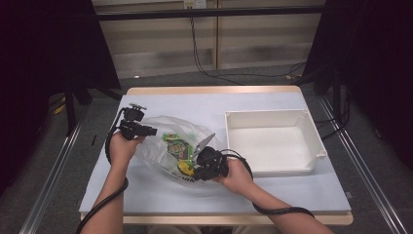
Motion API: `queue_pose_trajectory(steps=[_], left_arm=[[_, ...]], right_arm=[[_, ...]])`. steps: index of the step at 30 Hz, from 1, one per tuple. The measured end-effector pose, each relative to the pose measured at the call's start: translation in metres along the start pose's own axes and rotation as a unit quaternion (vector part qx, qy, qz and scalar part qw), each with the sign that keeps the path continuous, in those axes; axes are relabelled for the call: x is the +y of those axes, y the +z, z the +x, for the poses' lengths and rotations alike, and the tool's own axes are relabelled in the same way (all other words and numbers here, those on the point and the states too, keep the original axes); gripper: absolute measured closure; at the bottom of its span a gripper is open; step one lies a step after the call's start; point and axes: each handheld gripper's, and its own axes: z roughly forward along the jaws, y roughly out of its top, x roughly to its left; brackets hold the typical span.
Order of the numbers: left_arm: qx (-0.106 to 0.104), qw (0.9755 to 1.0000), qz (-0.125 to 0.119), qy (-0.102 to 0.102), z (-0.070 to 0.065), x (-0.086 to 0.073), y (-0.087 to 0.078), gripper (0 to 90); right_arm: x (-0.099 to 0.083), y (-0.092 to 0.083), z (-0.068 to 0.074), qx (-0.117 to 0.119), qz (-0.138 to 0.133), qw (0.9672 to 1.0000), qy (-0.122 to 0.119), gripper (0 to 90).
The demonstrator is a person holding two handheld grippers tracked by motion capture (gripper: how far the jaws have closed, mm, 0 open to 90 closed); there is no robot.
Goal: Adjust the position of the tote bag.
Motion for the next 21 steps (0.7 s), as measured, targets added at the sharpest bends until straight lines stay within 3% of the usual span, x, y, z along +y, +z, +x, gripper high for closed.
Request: queue_pose_trajectory(steps=[1,2,3,6,14,17,21], left_arm=[[0.001,1.0000,-0.001,0.004,-0.003,-0.001,-0.003,68.1],[-0.001,1.0000,-0.006,-0.005,-0.007,-0.002,-0.004,67.5],[-0.004,0.9999,0.003,0.011,-0.008,-0.002,-0.007,66.9],[-0.005,0.9996,0.006,0.027,-0.016,-0.005,-0.012,65.8],[-0.010,0.9985,0.025,0.047,-0.032,-0.016,-0.014,60.5],[-0.010,0.9989,0.023,0.040,-0.035,-0.024,-0.011,61.1],[-0.007,0.9985,0.028,0.046,-0.039,-0.032,-0.008,62.1]], right_arm=[[0.001,-0.001,0.000,-0.001,-0.003,1.0000,-0.002,77.7],[0.001,-0.002,0.000,-0.003,-0.006,1.0000,0.002,76.5],[0.003,-0.003,0.000,-0.003,-0.006,0.9999,0.007,75.0],[0.005,-0.005,0.000,-0.006,-0.012,0.9999,0.006,73.9],[0.009,-0.004,0.002,-0.011,-0.015,0.9998,0.009,70.0],[0.013,-0.006,0.001,-0.005,-0.020,0.9997,0.014,63.9],[0.019,-0.008,0.001,-0.008,-0.031,0.9993,0.018,59.5]])
